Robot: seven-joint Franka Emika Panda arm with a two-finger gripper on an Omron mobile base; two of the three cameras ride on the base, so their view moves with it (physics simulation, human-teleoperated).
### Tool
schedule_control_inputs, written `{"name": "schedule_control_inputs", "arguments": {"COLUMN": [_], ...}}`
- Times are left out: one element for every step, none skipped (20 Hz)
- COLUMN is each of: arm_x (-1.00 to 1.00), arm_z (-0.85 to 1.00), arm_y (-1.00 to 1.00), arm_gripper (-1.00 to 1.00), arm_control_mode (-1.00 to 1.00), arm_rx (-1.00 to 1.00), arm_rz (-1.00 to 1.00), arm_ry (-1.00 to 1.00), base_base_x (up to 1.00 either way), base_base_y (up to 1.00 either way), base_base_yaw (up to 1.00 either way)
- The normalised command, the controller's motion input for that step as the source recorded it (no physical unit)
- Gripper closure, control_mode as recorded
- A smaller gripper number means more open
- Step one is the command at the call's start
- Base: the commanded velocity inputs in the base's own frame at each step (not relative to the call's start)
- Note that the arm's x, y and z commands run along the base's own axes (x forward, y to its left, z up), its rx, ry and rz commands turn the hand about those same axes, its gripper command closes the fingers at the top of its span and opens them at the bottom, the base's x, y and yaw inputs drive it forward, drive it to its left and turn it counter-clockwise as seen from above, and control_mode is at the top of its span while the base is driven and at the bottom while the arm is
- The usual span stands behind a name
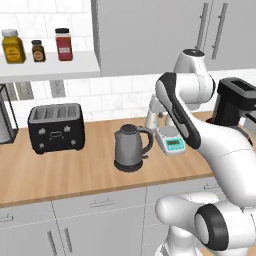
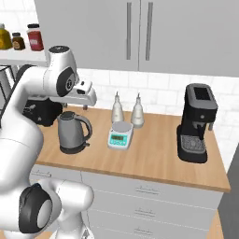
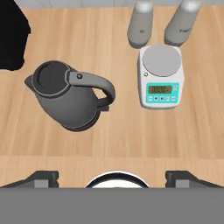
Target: Navigate to the toaster oven.
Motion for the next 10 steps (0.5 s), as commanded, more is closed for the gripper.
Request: {"name": "schedule_control_inputs", "arguments": {"arm_x": [0.00,0.00,0.00,0.00,0.00,0.00,0.00,0.00,0.00,0.00], "arm_z": [0.00,0.00,0.00,0.00,0.00,0.00,0.00,0.00,0.00,0.00], "arm_y": [0.00,0.00,0.00,0.00,0.00,0.00,0.00,0.00,0.00,0.00], "arm_gripper": [-1.00,-1.00,-1.00,-1.00,-1.00,-1.00,-1.00,-1.00,-1.00,-1.00], "arm_control_mode": [1.00,1.00,1.00,1.00,1.00,1.00,1.00,1.00,1.00,1.00], "arm_rx": [0.00,0.00,0.00,0.00,0.00,0.00,0.00,0.00,0.00,0.00], "arm_rz": [0.00,0.00,0.00,0.00,0.00,0.00,0.00,0.00,0.00,0.00], "arm_ry": [0.00,0.00,0.00,0.00,0.00,0.00,0.00,0.00,0.00,0.00], "base_base_x": [0.00,0.00,0.00,-0.31,-0.43,-0.11,-0.06,-0.07,-0.01,0.00], "base_base_y": [0.00,0.00,0.00,0.00,0.44,1.00,1.00,1.00,1.00,1.00], "base_base_yaw": [0.00,0.00,0.00,0.00,0.06,0.00,0.00,0.00,0.00,0.00]}}
